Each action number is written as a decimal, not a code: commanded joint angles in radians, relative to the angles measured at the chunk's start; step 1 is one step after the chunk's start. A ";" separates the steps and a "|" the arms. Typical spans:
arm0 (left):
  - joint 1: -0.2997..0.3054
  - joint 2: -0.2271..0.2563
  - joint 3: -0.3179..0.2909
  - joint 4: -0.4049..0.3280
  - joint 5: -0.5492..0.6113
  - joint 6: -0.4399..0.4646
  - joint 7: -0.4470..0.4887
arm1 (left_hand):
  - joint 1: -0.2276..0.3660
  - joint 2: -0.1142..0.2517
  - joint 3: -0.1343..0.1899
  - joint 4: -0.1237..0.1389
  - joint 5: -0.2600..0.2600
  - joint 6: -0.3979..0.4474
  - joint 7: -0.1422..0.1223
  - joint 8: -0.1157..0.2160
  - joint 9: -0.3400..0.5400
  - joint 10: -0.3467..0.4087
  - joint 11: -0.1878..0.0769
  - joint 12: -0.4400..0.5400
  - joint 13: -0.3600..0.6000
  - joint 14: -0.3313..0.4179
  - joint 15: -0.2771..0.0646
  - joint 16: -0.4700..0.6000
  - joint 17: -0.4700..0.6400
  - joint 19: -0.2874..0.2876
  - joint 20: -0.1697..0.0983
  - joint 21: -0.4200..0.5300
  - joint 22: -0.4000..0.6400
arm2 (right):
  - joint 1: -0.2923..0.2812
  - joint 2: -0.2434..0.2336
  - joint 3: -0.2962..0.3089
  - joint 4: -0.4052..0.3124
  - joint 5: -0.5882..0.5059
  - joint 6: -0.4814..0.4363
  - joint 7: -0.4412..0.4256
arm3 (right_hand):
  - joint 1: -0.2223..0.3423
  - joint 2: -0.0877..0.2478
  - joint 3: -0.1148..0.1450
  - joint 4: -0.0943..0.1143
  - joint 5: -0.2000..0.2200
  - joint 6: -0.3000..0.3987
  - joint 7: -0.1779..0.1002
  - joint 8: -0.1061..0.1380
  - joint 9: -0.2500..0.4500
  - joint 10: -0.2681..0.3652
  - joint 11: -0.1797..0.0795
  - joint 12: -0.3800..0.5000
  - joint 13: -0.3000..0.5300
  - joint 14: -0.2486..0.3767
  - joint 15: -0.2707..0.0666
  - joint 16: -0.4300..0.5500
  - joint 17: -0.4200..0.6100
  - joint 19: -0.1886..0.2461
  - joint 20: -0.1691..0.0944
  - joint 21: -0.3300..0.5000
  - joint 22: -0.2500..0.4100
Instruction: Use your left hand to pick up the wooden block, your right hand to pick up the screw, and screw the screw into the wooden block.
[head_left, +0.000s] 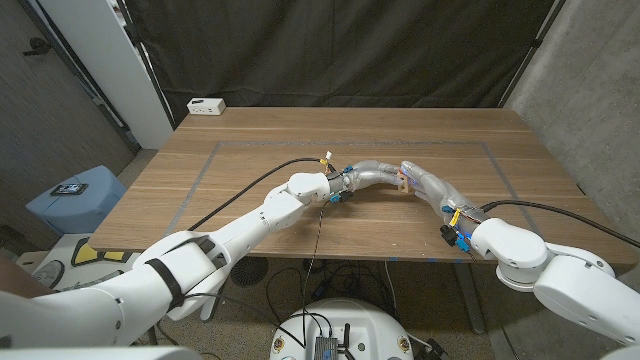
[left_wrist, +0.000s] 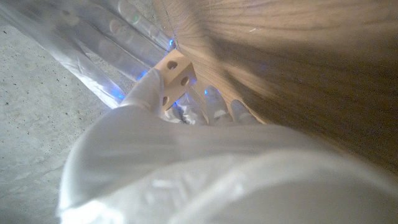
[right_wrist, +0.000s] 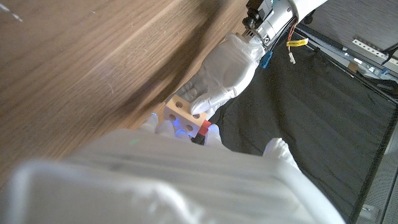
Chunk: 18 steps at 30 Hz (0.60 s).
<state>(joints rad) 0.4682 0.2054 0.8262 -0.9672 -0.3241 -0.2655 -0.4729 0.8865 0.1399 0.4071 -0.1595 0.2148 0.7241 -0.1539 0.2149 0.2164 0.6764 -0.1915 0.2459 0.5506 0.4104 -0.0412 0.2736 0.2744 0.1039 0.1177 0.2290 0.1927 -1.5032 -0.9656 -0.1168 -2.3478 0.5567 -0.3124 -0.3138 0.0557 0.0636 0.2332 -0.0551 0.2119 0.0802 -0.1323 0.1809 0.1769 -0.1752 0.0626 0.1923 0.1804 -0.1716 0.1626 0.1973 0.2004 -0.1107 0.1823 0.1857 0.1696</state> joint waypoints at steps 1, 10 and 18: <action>-0.002 -0.001 -0.002 0.006 0.000 -0.004 -0.003 | 0.000 0.007 0.003 0.005 0.007 0.009 -0.001 0.003 0.003 0.006 0.005 0.009 0.002 0.008 -0.060 0.004 0.002 0.006 0.004 0.006 0.004 | 0.022 0.009 -0.026 0.006 -0.011 0.023 0.015 | 0.001 0.004 0.004 0.003 0.007 0.004 -0.006 0.005 0.001 -0.175 -0.004 0.001 0.003 -0.193 0.007 0.007 0.002 0.006 0.008 0.006 0.003; 0.001 0.003 -0.005 0.001 -0.002 0.000 0.000 | -0.001 0.007 0.003 0.006 0.007 0.008 0.000 0.002 0.003 0.004 0.002 0.008 0.002 0.007 -0.060 0.003 0.002 0.006 0.004 0.006 0.004 | 0.051 0.015 -0.047 0.019 -0.008 0.036 0.026 | 0.001 0.004 0.005 0.003 0.007 0.004 -0.006 0.004 0.001 -0.175 -0.003 0.001 0.003 -0.193 0.007 0.007 0.002 0.005 0.009 0.006 0.003; -0.002 0.003 -0.006 0.007 -0.002 -0.002 -0.003 | 0.001 0.008 0.003 0.005 0.007 0.009 -0.001 0.003 0.003 0.004 0.002 0.008 0.002 0.008 -0.060 0.004 0.002 0.006 0.005 0.006 0.004 | 0.050 0.006 -0.040 0.012 -0.007 0.030 0.020 | 0.002 0.004 0.005 0.003 0.007 0.006 -0.006 0.005 0.001 -0.174 -0.004 0.001 0.003 -0.193 0.008 0.007 0.002 0.006 0.007 0.006 0.003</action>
<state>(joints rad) 0.4670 0.2072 0.8217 -0.9634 -0.3259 -0.2672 -0.4731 0.8863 0.1398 0.4072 -0.1596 0.2143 0.7237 -0.1543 0.2102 0.2165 0.6760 -0.1916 0.2481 0.5497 0.4104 -0.0412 0.2737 0.2743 0.1039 0.1177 0.2290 0.1927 -1.4651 -0.9544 -0.1531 -2.3339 0.5491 -0.2848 -0.2940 0.0557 0.0636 0.2332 -0.0551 0.2119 0.0802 -0.1323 0.1809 0.1769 -0.1733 0.0608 0.1878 0.1791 -0.1716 0.1626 0.1972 0.2004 -0.1107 0.1823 0.1857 0.1696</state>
